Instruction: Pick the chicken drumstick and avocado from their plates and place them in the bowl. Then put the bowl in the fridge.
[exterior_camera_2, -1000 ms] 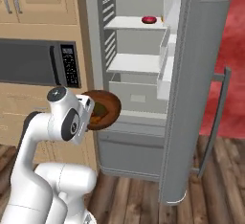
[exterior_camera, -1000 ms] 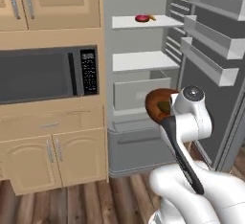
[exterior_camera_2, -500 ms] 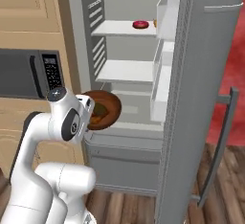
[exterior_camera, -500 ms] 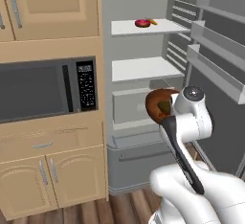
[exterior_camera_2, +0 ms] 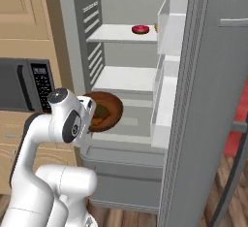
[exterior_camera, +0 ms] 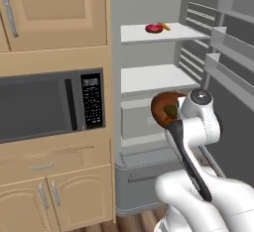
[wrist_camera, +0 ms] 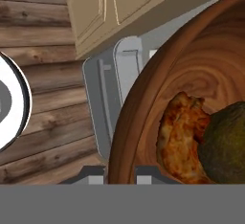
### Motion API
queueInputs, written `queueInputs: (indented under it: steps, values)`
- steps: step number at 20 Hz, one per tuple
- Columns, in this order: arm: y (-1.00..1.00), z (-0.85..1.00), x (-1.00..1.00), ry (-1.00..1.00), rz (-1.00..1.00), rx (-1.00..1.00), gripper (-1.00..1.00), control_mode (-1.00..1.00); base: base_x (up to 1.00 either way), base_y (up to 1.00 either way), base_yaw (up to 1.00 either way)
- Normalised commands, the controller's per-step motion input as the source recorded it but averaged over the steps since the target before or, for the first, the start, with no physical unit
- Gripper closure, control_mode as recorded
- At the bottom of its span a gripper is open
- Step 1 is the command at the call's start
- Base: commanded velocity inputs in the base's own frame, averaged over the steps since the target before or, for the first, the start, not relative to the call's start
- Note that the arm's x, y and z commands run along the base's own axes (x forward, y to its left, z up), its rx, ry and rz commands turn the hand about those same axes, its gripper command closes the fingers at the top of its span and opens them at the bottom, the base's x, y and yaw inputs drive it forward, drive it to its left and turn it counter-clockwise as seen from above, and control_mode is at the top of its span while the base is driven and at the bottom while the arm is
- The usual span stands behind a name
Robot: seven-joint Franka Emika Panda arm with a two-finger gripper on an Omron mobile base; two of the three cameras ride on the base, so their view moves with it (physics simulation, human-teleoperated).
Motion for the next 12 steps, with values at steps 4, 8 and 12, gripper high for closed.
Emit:
queueInputs:
  steps: [4, 8, 12]
  values:
    - [0.00, 0.00, 0.00, 0.00, 0.00, 0.00, 1.00, 1.00, 0.41, -0.12, -0.15]
    - [0.00, 0.00, 0.00, 0.00, 0.00, 0.00, 1.00, 1.00, 0.33, -0.12, -0.32]
    - [0.00, 0.00, 0.00, 0.00, 0.00, 0.00, 1.00, 1.00, 0.33, -0.05, -0.26]
